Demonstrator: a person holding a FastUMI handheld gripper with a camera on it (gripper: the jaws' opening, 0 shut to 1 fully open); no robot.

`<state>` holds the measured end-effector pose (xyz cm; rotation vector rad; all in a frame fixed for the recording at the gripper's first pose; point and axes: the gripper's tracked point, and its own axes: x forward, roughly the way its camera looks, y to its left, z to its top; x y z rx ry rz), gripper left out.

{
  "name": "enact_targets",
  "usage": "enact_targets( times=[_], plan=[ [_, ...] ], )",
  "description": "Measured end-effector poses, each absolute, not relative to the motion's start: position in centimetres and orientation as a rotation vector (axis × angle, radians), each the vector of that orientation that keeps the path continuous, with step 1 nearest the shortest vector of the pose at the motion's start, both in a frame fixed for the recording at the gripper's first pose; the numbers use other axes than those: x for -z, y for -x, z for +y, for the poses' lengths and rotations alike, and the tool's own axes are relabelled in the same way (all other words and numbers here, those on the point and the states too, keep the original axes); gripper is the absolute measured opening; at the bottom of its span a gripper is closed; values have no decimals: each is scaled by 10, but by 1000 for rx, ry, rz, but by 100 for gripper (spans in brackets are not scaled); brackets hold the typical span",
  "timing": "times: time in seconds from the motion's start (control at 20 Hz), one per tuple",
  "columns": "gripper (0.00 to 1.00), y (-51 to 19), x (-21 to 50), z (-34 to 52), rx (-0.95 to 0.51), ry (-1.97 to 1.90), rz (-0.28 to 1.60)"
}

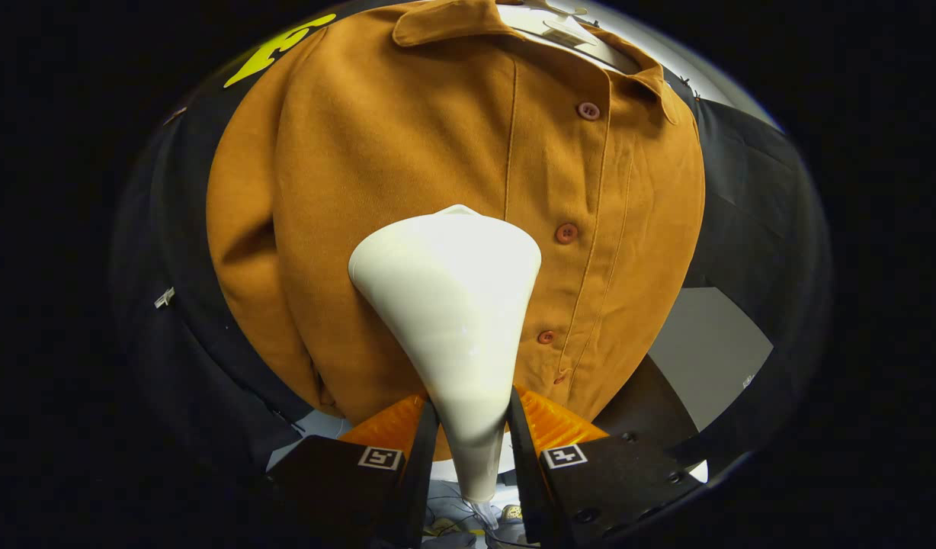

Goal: Iron the clothes twice with a garment steamer, once on the left side and once on the right side.

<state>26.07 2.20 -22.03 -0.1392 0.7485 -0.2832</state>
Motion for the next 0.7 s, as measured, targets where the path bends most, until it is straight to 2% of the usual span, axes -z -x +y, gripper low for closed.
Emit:
enact_targets(
  times=[0.7],
  plan=[
    [52, -235, 272, 12, 263, 159, 908]
  ],
)
